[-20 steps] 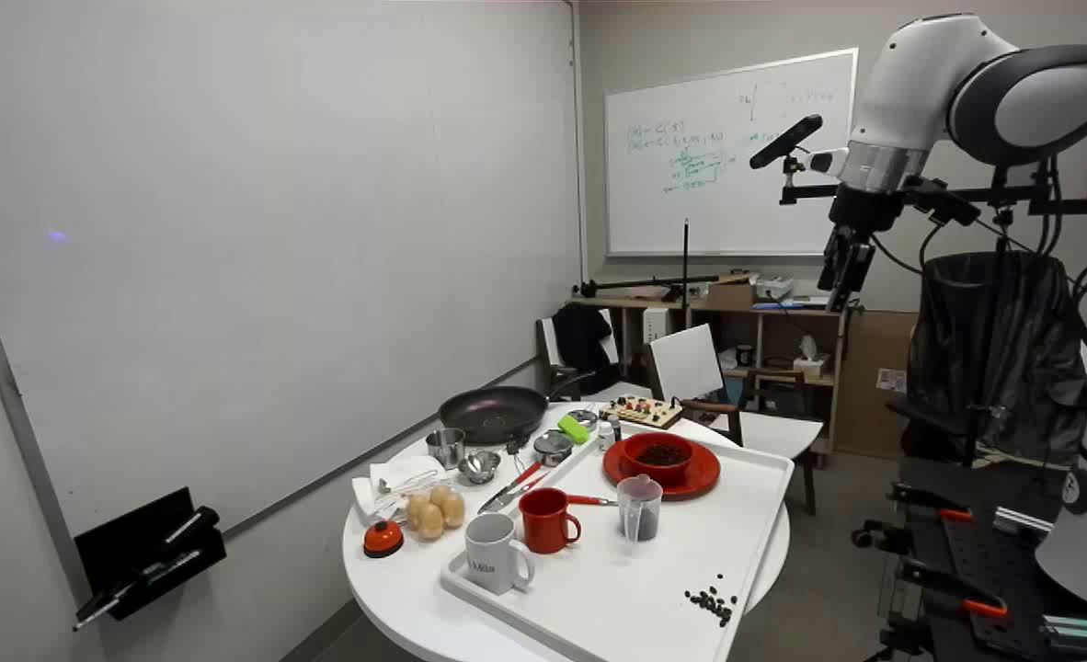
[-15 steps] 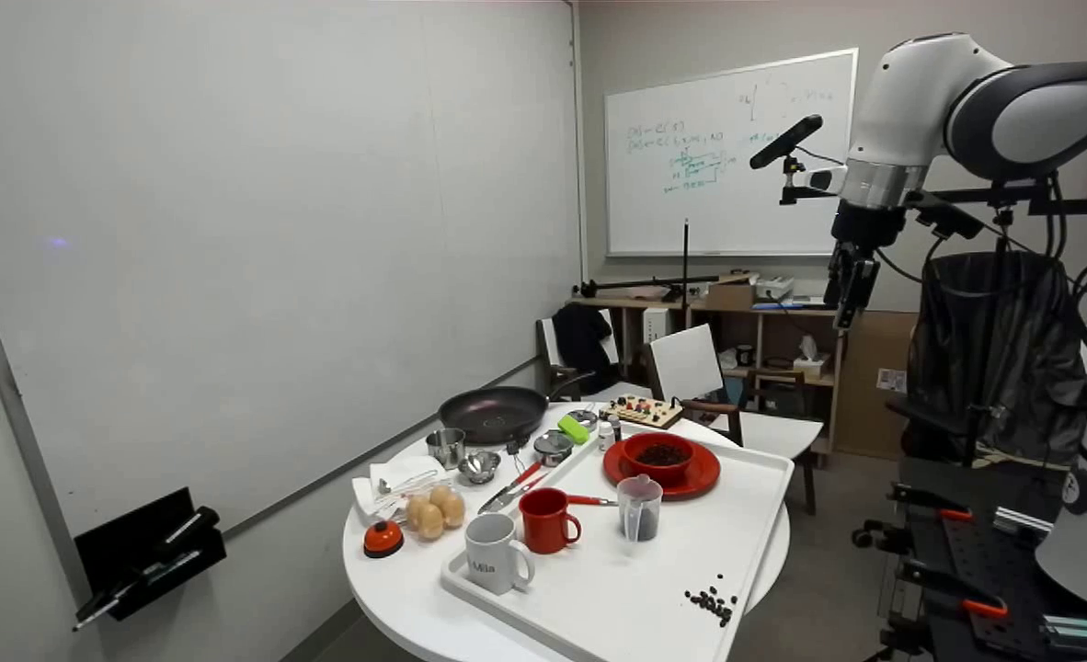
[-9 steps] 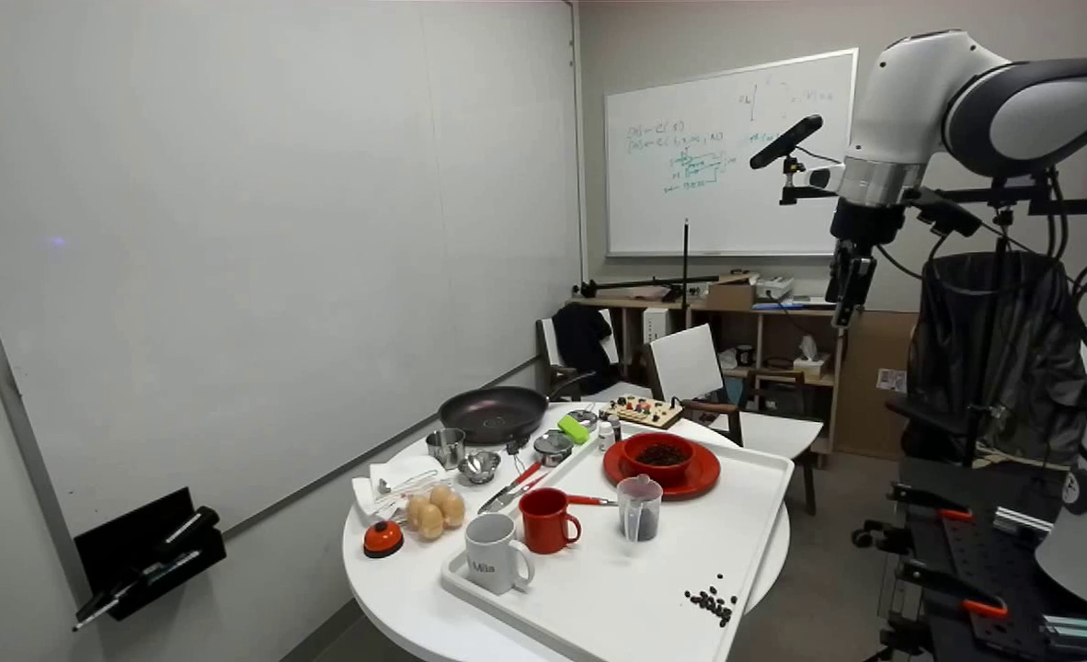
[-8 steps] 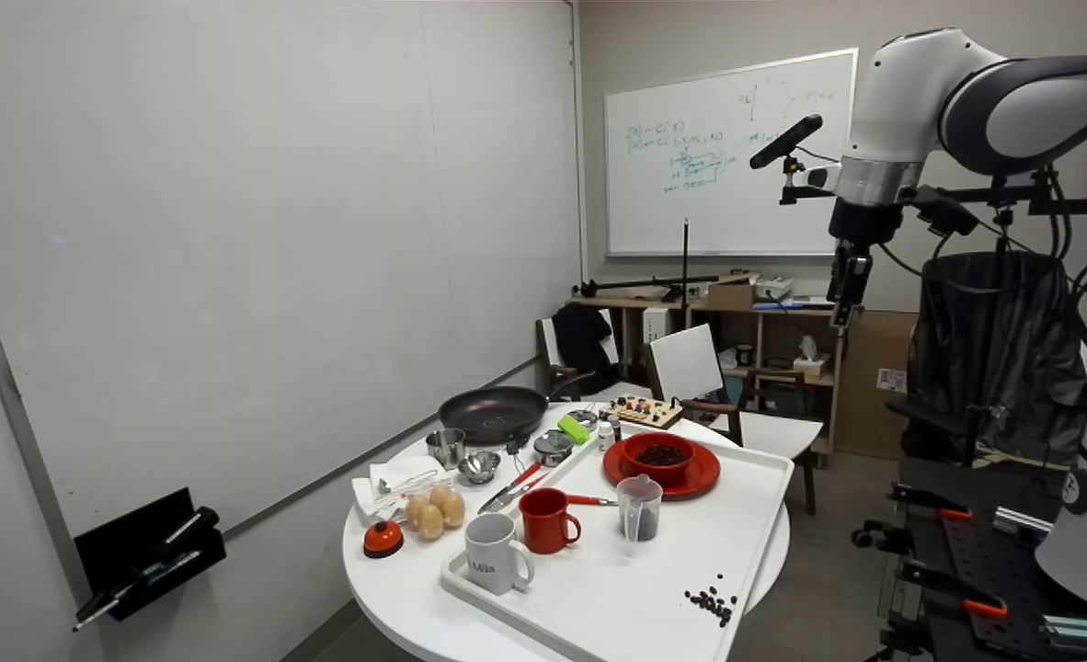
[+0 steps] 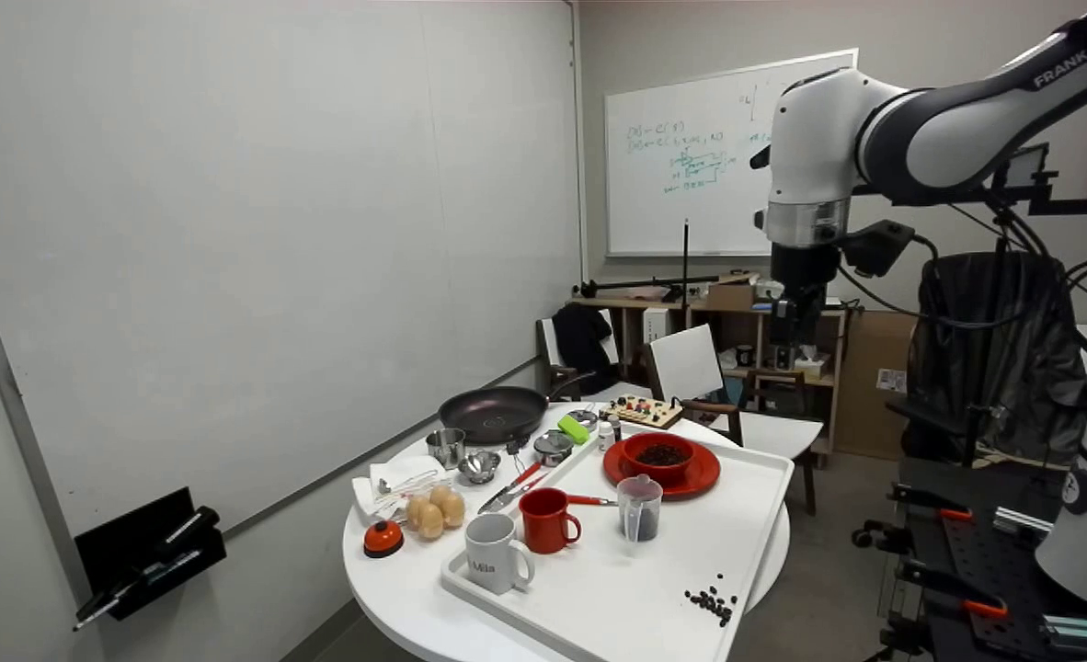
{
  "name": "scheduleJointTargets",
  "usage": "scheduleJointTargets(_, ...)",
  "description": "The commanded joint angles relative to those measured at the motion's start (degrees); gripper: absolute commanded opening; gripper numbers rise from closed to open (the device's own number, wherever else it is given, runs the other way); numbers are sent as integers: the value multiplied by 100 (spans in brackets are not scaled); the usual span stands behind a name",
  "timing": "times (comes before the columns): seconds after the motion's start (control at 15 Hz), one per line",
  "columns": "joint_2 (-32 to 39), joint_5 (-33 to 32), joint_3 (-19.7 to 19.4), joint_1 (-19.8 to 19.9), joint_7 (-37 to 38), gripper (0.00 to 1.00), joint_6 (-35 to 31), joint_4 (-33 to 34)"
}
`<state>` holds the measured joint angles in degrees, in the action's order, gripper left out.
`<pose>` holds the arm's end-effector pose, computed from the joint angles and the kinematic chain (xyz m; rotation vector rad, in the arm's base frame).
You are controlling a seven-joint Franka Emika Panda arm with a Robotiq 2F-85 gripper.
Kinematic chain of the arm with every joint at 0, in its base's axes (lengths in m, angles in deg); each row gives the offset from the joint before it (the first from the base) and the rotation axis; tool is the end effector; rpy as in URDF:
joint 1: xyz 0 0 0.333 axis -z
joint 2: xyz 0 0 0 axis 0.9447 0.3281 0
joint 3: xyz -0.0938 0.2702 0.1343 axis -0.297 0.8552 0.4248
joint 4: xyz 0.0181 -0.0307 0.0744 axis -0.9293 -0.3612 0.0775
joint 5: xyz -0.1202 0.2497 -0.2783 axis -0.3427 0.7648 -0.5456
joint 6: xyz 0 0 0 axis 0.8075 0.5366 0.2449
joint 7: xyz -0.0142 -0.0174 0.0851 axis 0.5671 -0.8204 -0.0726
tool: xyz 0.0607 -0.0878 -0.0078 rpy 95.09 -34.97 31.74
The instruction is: Pour the contents of the jug into the bowl
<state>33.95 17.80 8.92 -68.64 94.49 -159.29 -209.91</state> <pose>0.3641 0.0684 0.4104 2.9356 -0.3434 0.0671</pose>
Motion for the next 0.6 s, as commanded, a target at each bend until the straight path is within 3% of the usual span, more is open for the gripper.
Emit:
scheduleJointTargets(0.0, 1245, -301, 815, 483, 1539, 100, -814, 722)
scheduleJointTargets(0.13, 1620, -838, 1112, 730, 2421, 100, -1126, 957)
scheduleJointTargets(0.2, 1716, -1190, 905, 524, 2812, 100, -1118, 1032)
scheduleJointTargets(0.27, 1358, -870, 610, 187, 2236, 100, -1030, 695)
scheduleJointTargets(0.4, 1623, -1121, 570, 163, 2647, 100, -1066, 880)
scheduleJointTargets(0.53, 1635, -1043, 458, 161, 2548, 100, -1019, 875)
